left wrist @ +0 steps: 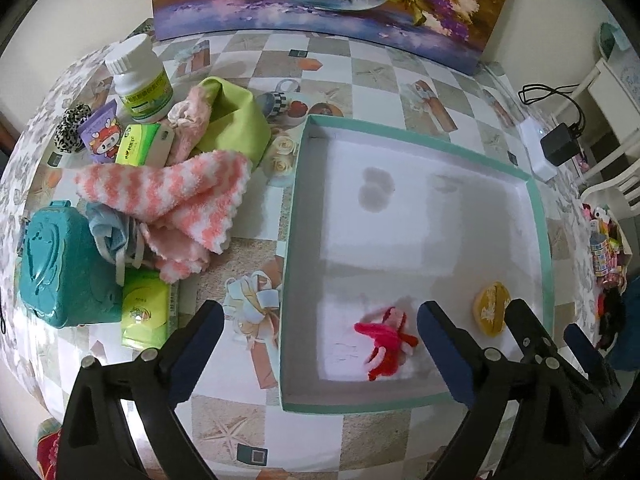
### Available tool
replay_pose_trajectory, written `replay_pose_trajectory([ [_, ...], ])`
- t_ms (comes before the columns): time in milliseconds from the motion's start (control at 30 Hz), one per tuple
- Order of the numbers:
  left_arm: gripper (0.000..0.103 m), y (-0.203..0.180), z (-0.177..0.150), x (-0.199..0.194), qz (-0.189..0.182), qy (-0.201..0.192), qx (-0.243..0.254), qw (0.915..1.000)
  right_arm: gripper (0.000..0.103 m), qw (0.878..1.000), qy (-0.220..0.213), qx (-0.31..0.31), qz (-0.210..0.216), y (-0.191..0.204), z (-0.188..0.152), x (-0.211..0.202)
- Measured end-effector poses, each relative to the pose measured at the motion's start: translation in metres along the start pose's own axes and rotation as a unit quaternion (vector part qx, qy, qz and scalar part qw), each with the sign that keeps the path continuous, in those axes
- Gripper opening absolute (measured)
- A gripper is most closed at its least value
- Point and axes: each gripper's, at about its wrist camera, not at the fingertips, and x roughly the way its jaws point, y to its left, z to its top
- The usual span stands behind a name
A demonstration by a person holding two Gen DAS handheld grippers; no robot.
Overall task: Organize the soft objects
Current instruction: 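Open the right tool to drop the yellow packet while the left tool releases the red toy in the tray, then move the left tool to the spotted scrunchie while the right tool moves to the green tissue pack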
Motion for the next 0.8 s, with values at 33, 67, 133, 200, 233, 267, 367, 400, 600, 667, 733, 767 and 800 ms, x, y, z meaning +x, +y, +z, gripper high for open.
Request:
replay_pose_trajectory([
  [33, 0.098, 0.000, 0.000, -0.002, -0.002, -0.002, -0.002, 1.0000, 0.103, 1.000, -0.001, 0.000, 0.000, 0.000, 0.000, -0.001],
  [67, 0.098, 0.000, -0.001, -0.004, -0.005, -0.005, -0.002, 1.0000, 0.103, 1.000, -0.001, 0.000, 0.000, -0.001, 0.000, -0.003],
  [133, 0.100, -0.001, -0.002, -0.007, -0.004, -0.011, 0.000, 0.9999, 0.103, 1.000, -0.005, 0.002, 0.000, -0.002, -0.001, -0.006],
  [200, 0.103, -0.001, -0.003, -0.012, -0.003, -0.018, 0.002, 0.9998, 0.103, 1.000, -0.009, 0.004, -0.004, -0.003, -0.002, -0.011],
  [233, 0.103, -0.001, -0.003, -0.015, -0.004, -0.019, 0.001, 0.9998, 0.103, 1.000, -0.011, 0.006, -0.005, -0.004, -0.002, -0.014],
  [267, 0.103, -0.001, -0.003, -0.017, -0.008, -0.022, 0.000, 0.9997, 0.103, 1.000, -0.012, 0.009, -0.004, -0.005, -0.002, -0.017],
  [367, 0.103, 0.000, -0.005, -0.025, -0.015, -0.035, 0.002, 0.9993, 0.103, 1.000, -0.022, 0.011, -0.009, -0.006, -0.002, -0.029],
  [400, 0.103, 0.001, -0.005, -0.028, -0.015, -0.039, 0.004, 0.9991, 0.103, 1.000, -0.027, 0.011, -0.010, -0.006, -0.001, -0.033],
  [600, 0.103, 0.017, -0.005, -0.035, -0.026, -0.052, -0.005, 0.9983, 0.103, 0.999, -0.032, -0.001, -0.020, 0.003, -0.003, -0.046],
  [667, 0.103, 0.021, -0.003, -0.036, -0.030, -0.051, -0.013, 0.9982, 0.103, 0.999, -0.036, -0.001, -0.023, 0.004, -0.004, -0.049],
  [733, 0.103, 0.026, 0.000, -0.038, -0.043, -0.055, -0.022, 0.9973, 0.103, 0.999, -0.035, -0.001, -0.023, 0.004, -0.005, -0.048],
  [767, 0.103, 0.027, 0.000, -0.040, -0.047, -0.057, -0.026, 0.9969, 0.103, 0.999, -0.033, -0.001, -0.023, 0.004, -0.005, -0.047],
  [800, 0.103, 0.029, 0.001, -0.042, -0.052, -0.061, -0.031, 0.9963, 0.103, 0.999, -0.030, 0.001, -0.025, 0.004, -0.005, -0.046],
])
